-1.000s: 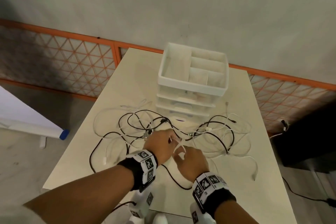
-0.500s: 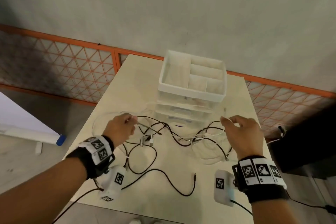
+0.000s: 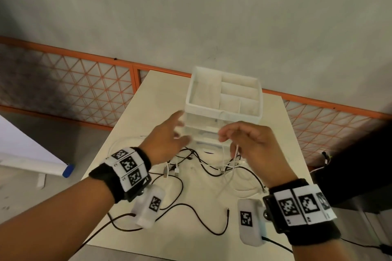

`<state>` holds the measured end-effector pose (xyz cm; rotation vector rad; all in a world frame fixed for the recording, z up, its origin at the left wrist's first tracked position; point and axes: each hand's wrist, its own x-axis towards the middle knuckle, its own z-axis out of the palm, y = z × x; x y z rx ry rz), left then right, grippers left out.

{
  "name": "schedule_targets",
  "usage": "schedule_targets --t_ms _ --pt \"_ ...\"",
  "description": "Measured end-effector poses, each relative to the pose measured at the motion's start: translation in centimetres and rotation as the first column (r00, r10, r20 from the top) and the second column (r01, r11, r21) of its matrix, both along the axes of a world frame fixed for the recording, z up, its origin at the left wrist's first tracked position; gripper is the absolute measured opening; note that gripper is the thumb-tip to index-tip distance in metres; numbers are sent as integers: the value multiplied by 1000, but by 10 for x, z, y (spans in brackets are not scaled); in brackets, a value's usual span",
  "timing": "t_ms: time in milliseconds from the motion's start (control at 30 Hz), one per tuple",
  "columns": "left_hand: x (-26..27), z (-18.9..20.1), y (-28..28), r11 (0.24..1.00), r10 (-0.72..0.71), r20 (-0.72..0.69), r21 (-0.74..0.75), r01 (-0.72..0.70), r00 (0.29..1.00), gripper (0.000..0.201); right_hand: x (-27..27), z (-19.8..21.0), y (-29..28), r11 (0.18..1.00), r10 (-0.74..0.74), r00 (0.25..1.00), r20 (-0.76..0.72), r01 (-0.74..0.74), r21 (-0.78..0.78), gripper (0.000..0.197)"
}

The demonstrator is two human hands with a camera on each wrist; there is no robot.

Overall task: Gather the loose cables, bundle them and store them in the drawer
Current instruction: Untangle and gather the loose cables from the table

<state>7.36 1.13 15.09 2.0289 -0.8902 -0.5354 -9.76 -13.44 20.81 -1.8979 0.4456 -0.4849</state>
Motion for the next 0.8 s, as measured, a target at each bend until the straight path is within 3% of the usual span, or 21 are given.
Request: schedule_targets --t_ms 67,100,133,200,267,333,400,467,567,633,667,733,800 --pt "-22 24 -18 970 -202 11 -138 202 979 86 10 0 14 987 76 996 -50 -82 -139 39" --pt "-32 26 -27 941 -269 58 -197 275 961 76 14 3 19 976 94 995 -44 -101 -191 44" --pt "-37 22 -35 934 -259 93 -229 274 961 54 16 9 21 970 98 995 -14 -99 -223 47" --pt "-40 13 -41 976 -90 38 -198 96 995 13 11 24 18 977 75 994 77 -58 -204 54" --pt "-33 -9 -35 989 64 -57 -129 -71 996 29 0 36 4 979 -28 985 171 62 -195 57" --pt "-22 -24 -22 980 123 -258 -123 -159 958 34 -14 40 -18 947 -202 958 205 245 -208 52" --pt "-14 -27 -6 964 163 -457 -115 -239 874 37 -28 35 -44 876 -388 914 120 406 -258 38" --pt "-7 -23 8 965 161 -547 -86 -247 822 43 -39 20 -66 780 -555 829 -72 489 -391 23" --pt "7 -15 22 976 152 -451 -70 -204 880 41 -50 -4 -84 682 -721 626 -297 565 -465 19" --pt "11 -14 29 987 113 -373 -63 -147 921 36 -50 -8 -89 662 -748 574 -333 620 -421 23" --pt "11 -14 31 993 81 -355 -54 -107 931 37 -48 -6 -92 669 -742 590 -317 636 -385 26" --pt "6 -16 31 997 27 -372 -57 -52 928 45 -40 2 -100 725 -689 693 -211 659 -202 30" --pt "0 -21 29 997 16 -416 -60 -45 909 54 -30 18 -100 789 -612 788 -57 614 20 18"
